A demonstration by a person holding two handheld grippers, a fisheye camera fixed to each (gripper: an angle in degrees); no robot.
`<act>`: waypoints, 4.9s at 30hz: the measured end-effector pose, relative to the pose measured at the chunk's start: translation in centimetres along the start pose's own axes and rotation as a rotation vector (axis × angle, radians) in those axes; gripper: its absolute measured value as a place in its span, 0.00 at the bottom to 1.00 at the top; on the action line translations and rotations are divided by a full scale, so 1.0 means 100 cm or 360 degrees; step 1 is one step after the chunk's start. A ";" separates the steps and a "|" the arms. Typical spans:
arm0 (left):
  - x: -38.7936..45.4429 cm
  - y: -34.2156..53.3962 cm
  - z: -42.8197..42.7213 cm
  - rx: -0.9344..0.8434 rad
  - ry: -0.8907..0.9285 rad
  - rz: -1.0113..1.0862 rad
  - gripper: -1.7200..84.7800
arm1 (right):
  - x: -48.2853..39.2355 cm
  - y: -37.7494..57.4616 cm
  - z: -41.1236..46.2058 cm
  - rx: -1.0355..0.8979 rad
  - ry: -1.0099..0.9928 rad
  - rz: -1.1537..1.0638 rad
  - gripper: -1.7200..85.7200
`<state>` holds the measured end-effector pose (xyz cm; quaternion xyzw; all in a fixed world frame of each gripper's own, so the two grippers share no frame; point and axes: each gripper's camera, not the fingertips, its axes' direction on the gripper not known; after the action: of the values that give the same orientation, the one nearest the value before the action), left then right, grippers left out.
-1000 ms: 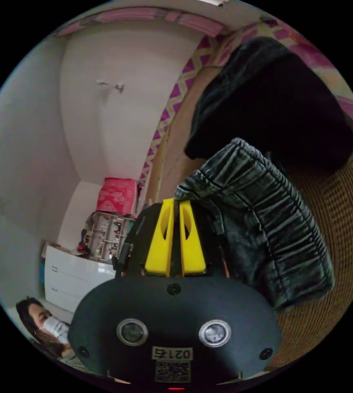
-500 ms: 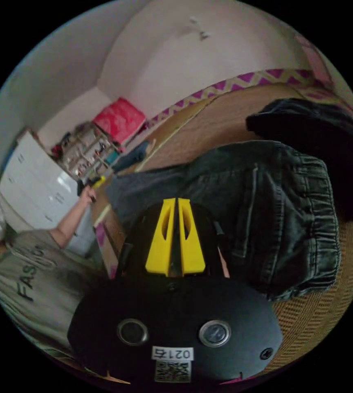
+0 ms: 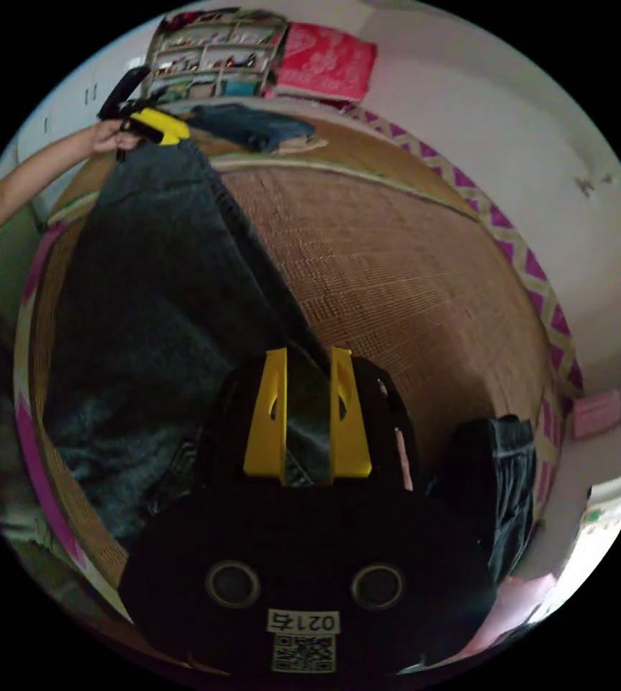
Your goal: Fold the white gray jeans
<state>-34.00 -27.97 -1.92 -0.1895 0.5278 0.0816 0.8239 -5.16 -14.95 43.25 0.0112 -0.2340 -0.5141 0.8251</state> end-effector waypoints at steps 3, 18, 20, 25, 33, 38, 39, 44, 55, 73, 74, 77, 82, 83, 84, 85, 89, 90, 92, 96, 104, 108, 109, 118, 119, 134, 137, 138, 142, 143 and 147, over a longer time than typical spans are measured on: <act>0.002 -0.013 0.051 -0.0267 0.0068 0.0136 0.13 | 0.008 -0.005 0.026 -0.0046 -0.0202 -0.0006 0.11; -0.041 -0.017 0.091 -0.0321 -0.0038 -0.0047 0.01 | 0.018 0.008 0.085 0.0122 -0.0246 0.0202 0.02; -0.042 -0.019 0.092 -0.0325 -0.0067 -0.0026 0.01 | 0.022 0.009 0.088 0.0137 -0.0217 0.0300 0.05; -0.053 0.001 0.044 -0.0136 -0.0101 -0.0131 0.01 | -0.010 0.025 0.031 0.0382 -0.0157 0.0342 0.08; -0.049 0.101 -0.058 0.0211 -0.0290 -0.0907 0.01 | -0.194 0.029 0.058 0.0023 -0.0210 -0.0057 0.01; -0.074 0.208 -0.113 0.0624 -0.0248 -0.1757 0.08 | -0.210 0.042 0.043 0.0122 0.0100 0.0297 0.01; -0.078 0.215 -0.114 0.0636 -0.0238 -0.1805 0.09 | -0.206 0.043 0.041 0.0115 0.0079 0.0336 0.01; -0.113 0.246 -0.081 0.0639 -0.0069 -0.2154 0.18 | -0.149 0.058 0.019 0.0095 -0.0265 0.0715 0.04; -0.163 0.242 -0.023 0.0588 -0.0169 -0.2223 0.14 | -0.097 0.163 -0.091 0.0438 -0.0559 0.1108 0.14; 0.070 0.056 0.009 0.0779 -0.0210 -0.0822 0.01 | -0.024 0.379 -0.196 0.0787 -0.0788 0.1664 0.12; 0.105 0.034 0.036 0.0734 -0.0208 -0.0705 0.01 | -0.021 0.387 -0.197 0.0803 -0.0810 0.1680 0.12; 0.174 -0.004 0.130 0.0513 -0.0137 -0.0542 0.01 | -0.014 0.406 -0.201 0.0855 -0.0861 0.1719 0.12; 0.246 0.004 0.320 -0.0125 -0.0226 -0.0330 0.01 | -0.008 0.432 -0.212 0.0908 -0.0910 0.1754 0.11; 0.251 0.017 0.337 -0.0145 -0.0206 -0.0353 0.01 | -0.006 0.438 -0.215 0.0919 -0.0919 0.1763 0.11; 0.252 0.023 0.337 -0.0113 -0.0216 -0.0369 0.01 | -0.005 0.442 -0.216 0.0927 -0.0922 0.1767 0.11; 0.256 0.029 0.332 -0.0056 -0.0243 -0.0377 0.01 | -0.004 0.449 -0.220 0.0945 -0.0919 0.1775 0.11; 0.275 0.041 0.329 -0.0005 -0.0339 -0.0269 0.03 | 0.005 0.470 -0.229 0.0999 -0.0878 0.1828 0.11; 0.278 0.043 0.336 -0.0042 -0.0336 -0.0228 0.04 | 0.007 0.472 -0.229 0.1007 -0.0872 0.1835 0.11; 0.280 0.052 0.362 -0.0220 -0.0299 -0.0148 0.08 | 0.017 0.477 -0.232 0.1047 -0.0821 0.1890 0.13; 0.271 0.066 0.346 -0.0096 -0.0011 -0.0132 0.12 | 0.036 0.490 -0.242 0.1098 -0.0582 0.2143 0.15; 0.225 0.136 0.322 -0.0038 0.0455 -0.0301 0.08 | 0.105 0.517 -0.214 0.1193 -0.0471 0.2733 0.16; 0.210 0.169 0.295 0.0078 0.0448 -0.0364 0.07 | 0.132 0.511 -0.190 0.1242 -0.0639 0.2842 0.15; 0.204 0.180 0.287 0.0114 0.0445 -0.0391 0.06 | 0.136 0.509 -0.182 0.1256 -0.0674 0.2876 0.15; 0.167 0.254 0.236 0.0261 0.0445 -0.0524 0.01 | 0.105 0.441 -0.216 0.1483 -0.0538 0.2567 0.08; 0.162 0.263 0.229 0.0283 0.0450 -0.0541 0.01 | 0.096 0.406 -0.238 0.1477 -0.0459 0.2401 0.07; 0.127 0.329 0.163 0.0429 0.0236 -0.0792 0.01 | -0.228 -0.143 -0.066 0.0378 -0.0077 0.0520 0.07; 0.122 0.338 0.148 0.0418 0.0198 -0.0845 0.01 | -0.250 -0.143 -0.033 0.0399 -0.0085 0.0573 0.07; 0.121 0.340 0.145 0.0426 0.0187 -0.0858 0.01 | -0.250 -0.141 -0.038 0.0423 -0.0090 0.0606 0.07; 0.113 0.337 0.136 0.0452 0.0174 -0.0922 0.01 | -0.265 -0.134 -0.069 0.0681 0.0026 0.0683 0.07; 0.111 0.329 0.136 0.0468 0.0190 -0.0920 0.01 | -0.273 -0.139 -0.058 0.0665 0.0002 0.0643 0.07; 0.110 0.296 0.133 0.0526 0.0199 -0.0856 0.01 | -0.292 -0.151 -0.008 0.0430 -0.0081 0.0491 0.08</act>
<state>-28.02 3.66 -13.53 -0.1904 0.5144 -0.2377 0.8016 -28.15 2.62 27.68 0.0728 -0.3206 -0.3458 0.8788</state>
